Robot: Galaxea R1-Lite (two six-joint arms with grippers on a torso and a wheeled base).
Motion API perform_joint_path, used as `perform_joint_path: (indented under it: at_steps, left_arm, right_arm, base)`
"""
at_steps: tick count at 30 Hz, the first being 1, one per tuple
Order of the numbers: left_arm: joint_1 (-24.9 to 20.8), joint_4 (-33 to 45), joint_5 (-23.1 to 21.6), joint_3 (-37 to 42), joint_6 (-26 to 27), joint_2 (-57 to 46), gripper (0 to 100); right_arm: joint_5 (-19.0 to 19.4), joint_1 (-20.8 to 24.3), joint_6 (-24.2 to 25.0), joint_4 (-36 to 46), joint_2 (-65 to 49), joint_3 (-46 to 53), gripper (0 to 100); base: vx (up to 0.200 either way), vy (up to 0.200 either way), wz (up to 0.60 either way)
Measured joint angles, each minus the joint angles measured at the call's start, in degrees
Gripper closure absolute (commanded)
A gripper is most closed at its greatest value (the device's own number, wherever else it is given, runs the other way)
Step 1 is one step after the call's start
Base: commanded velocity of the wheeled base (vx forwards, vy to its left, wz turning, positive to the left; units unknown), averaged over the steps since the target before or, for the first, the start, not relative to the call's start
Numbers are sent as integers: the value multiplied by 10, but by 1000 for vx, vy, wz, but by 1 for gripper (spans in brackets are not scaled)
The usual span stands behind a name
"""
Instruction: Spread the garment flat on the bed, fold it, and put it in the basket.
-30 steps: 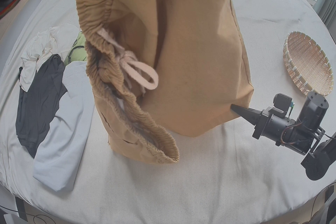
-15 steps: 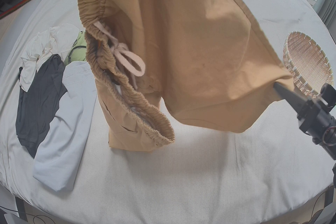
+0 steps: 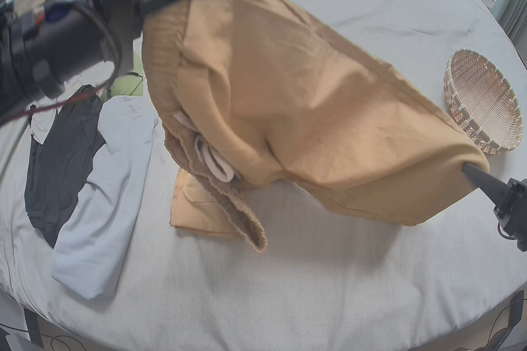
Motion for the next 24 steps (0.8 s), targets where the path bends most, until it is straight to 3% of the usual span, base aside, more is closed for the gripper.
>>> perform_joint_path:
  at_steps: [12, 21, 22, 24]
  left_arm:
    - [69, -226, 4, 222, -23, 23, 100]
    - [89, -312, -3, 279, -55, 34, 100]
    - [89, -318, -3, 283, -55, 35, 100]
    - [89, -324, -4, 288, -56, 35, 100]
  right_arm:
    - [1, -30, -16, -1, 109, 39, 100]
    - [0, -35, -36, -28, 171, 77, 100]
    - [0, -35, -36, -31, 174, 79, 0]
    - [-1, -35, -35, -41, 179, 81, 0]
  base:
    - [0, 0, 0]
    - [0, 0, 0]
    - [0, 0, 0]
    - [0, 0, 0]
